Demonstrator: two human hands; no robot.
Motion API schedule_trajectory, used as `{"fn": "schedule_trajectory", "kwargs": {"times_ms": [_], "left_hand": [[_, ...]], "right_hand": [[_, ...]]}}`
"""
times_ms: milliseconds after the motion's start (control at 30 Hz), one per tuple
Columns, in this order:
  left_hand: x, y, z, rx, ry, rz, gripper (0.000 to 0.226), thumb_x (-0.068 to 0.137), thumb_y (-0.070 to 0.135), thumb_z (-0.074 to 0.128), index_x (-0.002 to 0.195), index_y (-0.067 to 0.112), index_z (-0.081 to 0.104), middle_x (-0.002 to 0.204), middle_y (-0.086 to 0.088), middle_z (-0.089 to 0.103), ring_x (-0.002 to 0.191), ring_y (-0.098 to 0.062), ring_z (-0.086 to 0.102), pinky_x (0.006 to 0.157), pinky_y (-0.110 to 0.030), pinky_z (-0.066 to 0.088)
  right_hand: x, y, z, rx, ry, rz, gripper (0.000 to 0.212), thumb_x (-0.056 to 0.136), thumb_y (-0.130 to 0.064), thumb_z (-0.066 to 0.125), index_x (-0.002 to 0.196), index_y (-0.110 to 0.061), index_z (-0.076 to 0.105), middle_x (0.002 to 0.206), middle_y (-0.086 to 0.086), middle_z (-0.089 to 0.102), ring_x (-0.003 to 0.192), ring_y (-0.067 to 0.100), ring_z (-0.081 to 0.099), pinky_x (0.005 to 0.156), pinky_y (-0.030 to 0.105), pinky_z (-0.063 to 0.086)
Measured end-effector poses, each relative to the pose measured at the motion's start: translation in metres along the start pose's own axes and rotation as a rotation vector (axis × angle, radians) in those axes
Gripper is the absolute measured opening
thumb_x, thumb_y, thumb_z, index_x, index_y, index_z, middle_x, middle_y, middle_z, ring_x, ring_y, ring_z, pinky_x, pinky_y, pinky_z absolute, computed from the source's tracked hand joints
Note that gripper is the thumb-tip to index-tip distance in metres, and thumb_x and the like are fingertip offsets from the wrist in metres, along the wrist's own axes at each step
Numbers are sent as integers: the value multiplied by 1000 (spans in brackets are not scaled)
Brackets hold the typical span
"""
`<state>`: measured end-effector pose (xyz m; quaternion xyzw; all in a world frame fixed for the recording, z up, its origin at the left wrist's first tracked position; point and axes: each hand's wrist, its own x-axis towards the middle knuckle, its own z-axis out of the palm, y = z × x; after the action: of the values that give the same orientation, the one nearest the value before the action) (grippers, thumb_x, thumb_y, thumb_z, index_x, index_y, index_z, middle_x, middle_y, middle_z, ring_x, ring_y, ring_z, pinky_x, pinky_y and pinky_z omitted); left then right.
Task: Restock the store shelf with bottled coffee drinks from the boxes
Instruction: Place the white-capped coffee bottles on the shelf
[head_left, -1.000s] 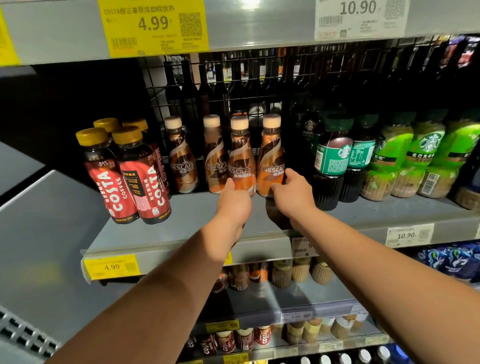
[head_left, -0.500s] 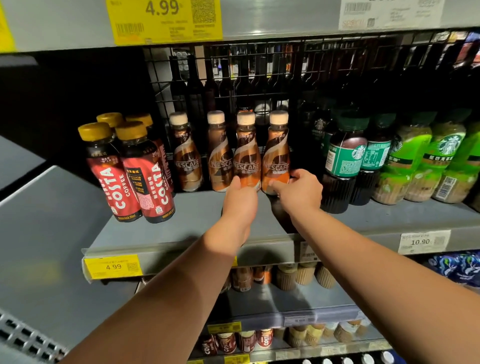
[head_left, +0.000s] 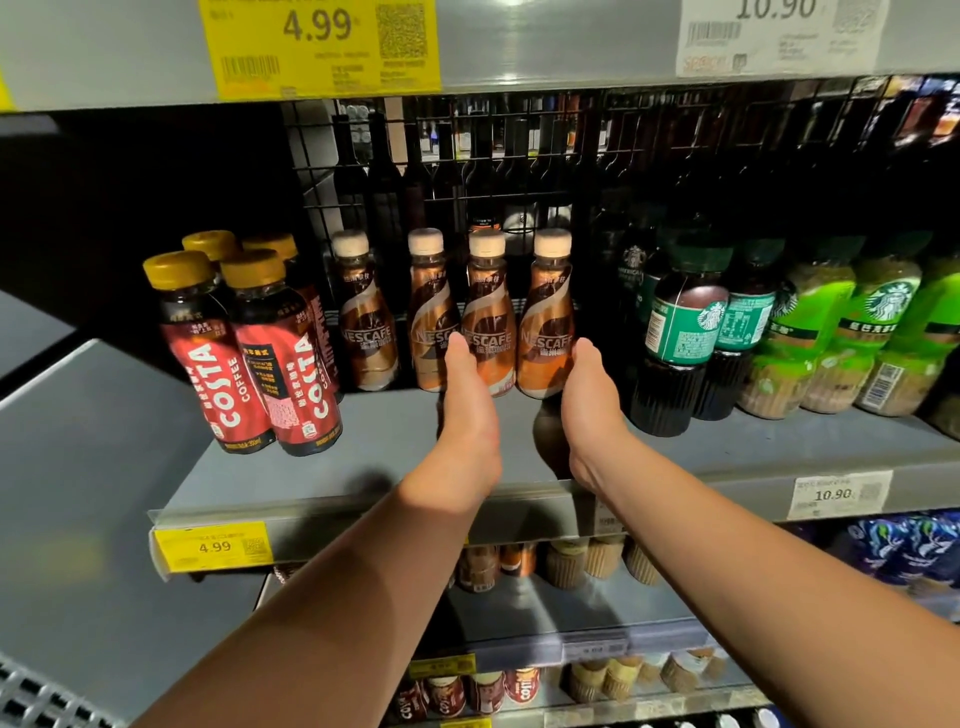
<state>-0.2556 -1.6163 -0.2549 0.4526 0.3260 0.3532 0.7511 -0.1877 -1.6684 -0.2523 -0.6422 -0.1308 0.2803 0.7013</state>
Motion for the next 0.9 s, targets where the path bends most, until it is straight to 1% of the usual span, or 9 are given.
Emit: {"fn": "schedule_trajectory", "kwargs": {"times_ms": [67, 200, 300, 367, 433, 567, 633, 800, 900], "left_hand": [[0, 1, 2, -6, 8, 5, 61, 97, 57, 20, 148, 23, 26, 153, 4, 29, 141, -13, 23, 109, -27, 18], [3, 1, 4, -26, 21, 0, 62, 97, 57, 20, 149, 22, 25, 154, 3, 27, 142, -14, 21, 112, -29, 15], [4, 1, 5, -32, 27, -5, 63, 97, 58, 20, 148, 22, 26, 154, 2, 29, 142, -15, 23, 112, -30, 16], [7, 0, 6, -29, 40, -5, 64, 97, 58, 20, 148, 21, 27, 153, 1, 30, 141, -15, 24, 112, -31, 16], [9, 0, 6, -27, 48, -7, 64, 96, 59, 20, 148, 21, 26, 153, 1, 29, 141, -15, 24, 112, -32, 16], [12, -1, 7, -21, 58, -6, 64, 96, 58, 21, 148, 21, 28, 153, 2, 31, 140, -14, 25, 106, -28, 18], [13, -1, 7, -20, 72, -3, 63, 96, 58, 22, 147, 21, 30, 152, 2, 33, 139, -14, 27, 102, -26, 19], [10, 0, 7, 4, 64, -6, 65, 96, 58, 22, 149, 20, 25, 155, 1, 27, 142, -15, 23, 112, -31, 15], [5, 1, 5, 33, 65, -26, 67, 95, 61, 23, 149, 21, 25, 155, 1, 26, 142, -15, 22, 113, -32, 16]], "right_hand": [[-1, 0, 0, 27, -30, 14, 45, 98, -45, 29, 102, -19, 65, 93, -2, 65, 83, 7, 52, 65, 22, 33], [0, 0, -1, 60, -66, 23, 47, 99, -49, 25, 117, -21, 59, 109, -1, 61, 91, 7, 51, 87, 27, 30], [0, 0, -2, 99, -123, 20, 48, 101, -48, 20, 129, -23, 51, 114, -5, 53, 97, 4, 45, 91, 23, 25], [0, -1, -2, 94, -152, 28, 53, 101, -48, 18, 138, -21, 44, 127, -1, 52, 105, 6, 40, 92, 23, 23], [2, -1, -3, 94, -164, 37, 55, 101, -50, 17, 140, -20, 42, 138, 2, 49, 113, 9, 41, 93, 24, 23], [5, -3, -3, 98, -164, 48, 57, 100, -50, 17, 142, -20, 39, 142, 3, 47, 130, 15, 38, 98, 25, 23], [5, -3, -2, 97, -159, 49, 56, 100, -50, 18, 141, -20, 41, 141, 3, 48, 129, 15, 40, 96, 24, 23], [3, -3, -2, 79, -161, 31, 54, 101, -48, 19, 140, -19, 43, 137, 4, 50, 105, 8, 41, 91, 23, 24], [1, -3, -3, 53, -147, 17, 53, 101, -49, 20, 136, -20, 48, 128, 1, 54, 101, 9, 43, 92, 25, 27]]}}
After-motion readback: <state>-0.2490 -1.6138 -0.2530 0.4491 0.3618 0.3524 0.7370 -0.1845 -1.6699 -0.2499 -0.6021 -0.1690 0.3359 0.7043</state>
